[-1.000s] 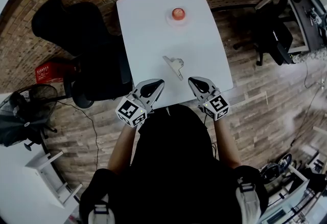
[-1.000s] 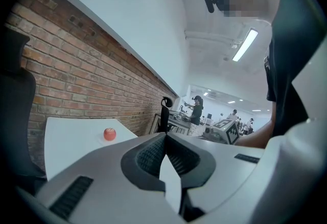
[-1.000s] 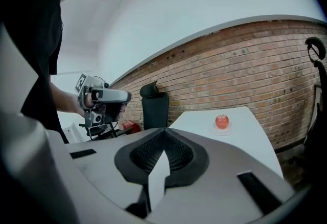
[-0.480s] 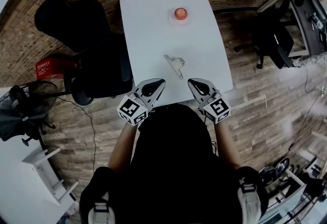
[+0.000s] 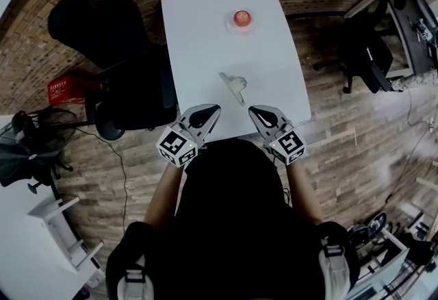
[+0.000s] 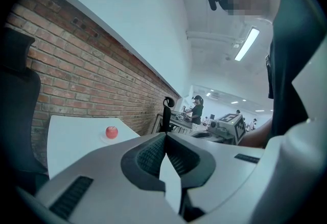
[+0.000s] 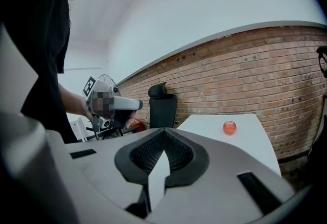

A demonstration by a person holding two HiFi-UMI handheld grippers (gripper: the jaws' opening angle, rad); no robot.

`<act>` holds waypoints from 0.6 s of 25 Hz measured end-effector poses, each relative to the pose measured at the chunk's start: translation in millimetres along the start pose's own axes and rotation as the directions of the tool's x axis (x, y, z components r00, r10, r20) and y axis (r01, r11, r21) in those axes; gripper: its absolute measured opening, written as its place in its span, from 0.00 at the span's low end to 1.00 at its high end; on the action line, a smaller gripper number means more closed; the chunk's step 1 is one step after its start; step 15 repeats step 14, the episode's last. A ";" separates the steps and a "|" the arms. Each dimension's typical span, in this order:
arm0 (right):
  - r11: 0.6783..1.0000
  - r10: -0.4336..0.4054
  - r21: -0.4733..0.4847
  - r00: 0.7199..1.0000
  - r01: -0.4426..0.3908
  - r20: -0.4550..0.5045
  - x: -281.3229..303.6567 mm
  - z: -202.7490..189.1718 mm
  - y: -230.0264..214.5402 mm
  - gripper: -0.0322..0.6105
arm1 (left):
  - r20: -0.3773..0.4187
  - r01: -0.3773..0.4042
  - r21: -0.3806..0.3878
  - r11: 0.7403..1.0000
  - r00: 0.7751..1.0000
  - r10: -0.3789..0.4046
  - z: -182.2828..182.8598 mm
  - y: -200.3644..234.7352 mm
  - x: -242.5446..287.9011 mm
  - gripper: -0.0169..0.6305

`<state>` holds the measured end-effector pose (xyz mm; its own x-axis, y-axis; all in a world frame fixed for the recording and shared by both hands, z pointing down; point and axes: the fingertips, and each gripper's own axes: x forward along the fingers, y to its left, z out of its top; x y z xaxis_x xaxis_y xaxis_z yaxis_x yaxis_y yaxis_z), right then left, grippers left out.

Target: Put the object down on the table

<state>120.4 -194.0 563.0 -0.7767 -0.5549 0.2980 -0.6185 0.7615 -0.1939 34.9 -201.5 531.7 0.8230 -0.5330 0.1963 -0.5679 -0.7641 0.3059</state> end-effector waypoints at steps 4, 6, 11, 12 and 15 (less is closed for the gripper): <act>1.000 0.008 -0.002 1.000 -0.008 -0.016 0.8 0.4 1.2 0.05 | -0.002 0.002 0.004 1.000 1.000 -0.002 0.1 -1.1 -0.6 0.06; 1.000 0.012 -0.014 1.000 -0.012 -0.007 1.9 -1.0 -0.2 0.05 | -0.005 0.000 0.007 1.000 1.000 0.000 -0.9 -1.3 -1.9 0.06; 1.000 0.016 -0.009 0.999 -0.016 -0.042 4.0 2.4 2.6 0.05 | -0.004 -0.007 0.006 1.000 1.000 0.007 0.6 1.5 -5.1 0.06; 1.000 0.018 -0.013 0.999 -0.019 -0.042 4.8 2.3 2.7 0.05 | -0.005 -0.008 0.006 1.000 1.000 0.008 0.9 2.2 -5.4 0.06; 0.999 0.024 -0.024 0.999 -0.025 -0.038 6.5 1.2 2.2 0.05 | -0.006 -0.010 0.006 1.000 1.000 0.010 1.1 3.5 -5.8 0.06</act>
